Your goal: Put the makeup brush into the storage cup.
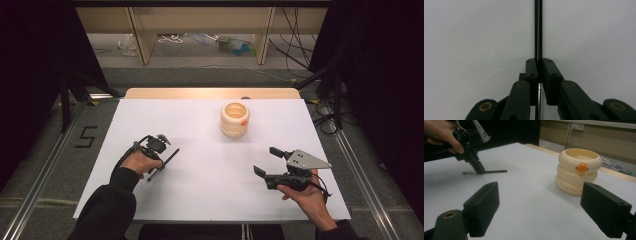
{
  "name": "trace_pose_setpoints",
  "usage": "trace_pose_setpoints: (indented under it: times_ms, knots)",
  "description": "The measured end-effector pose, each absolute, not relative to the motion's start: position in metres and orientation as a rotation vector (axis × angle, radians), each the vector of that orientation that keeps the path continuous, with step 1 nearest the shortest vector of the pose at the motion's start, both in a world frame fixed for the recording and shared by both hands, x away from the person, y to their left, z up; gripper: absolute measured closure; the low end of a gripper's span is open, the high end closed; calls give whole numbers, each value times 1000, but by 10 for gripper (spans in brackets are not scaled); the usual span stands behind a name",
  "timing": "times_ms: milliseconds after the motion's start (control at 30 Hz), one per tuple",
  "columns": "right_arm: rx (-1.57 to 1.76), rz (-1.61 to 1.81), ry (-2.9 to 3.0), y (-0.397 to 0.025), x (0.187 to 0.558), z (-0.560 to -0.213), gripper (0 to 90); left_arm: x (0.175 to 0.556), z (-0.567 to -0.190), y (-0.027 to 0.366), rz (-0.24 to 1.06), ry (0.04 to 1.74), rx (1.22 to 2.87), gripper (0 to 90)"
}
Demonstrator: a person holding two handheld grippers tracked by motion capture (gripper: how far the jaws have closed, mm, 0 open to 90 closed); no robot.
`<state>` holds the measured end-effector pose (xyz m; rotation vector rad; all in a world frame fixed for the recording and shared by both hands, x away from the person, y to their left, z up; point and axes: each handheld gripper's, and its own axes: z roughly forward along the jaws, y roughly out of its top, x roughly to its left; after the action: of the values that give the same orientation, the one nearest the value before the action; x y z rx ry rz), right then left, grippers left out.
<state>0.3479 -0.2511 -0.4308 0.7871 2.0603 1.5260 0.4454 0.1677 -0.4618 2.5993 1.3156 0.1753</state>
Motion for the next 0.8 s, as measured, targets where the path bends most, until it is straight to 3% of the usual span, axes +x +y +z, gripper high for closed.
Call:
trace_pose_setpoints:
  times_ms: [800]
  knots:
    - [774, 1497, 2093, -251, 347, -429, 173, 446, -452, 173, 185, 1225, 2610, 838]
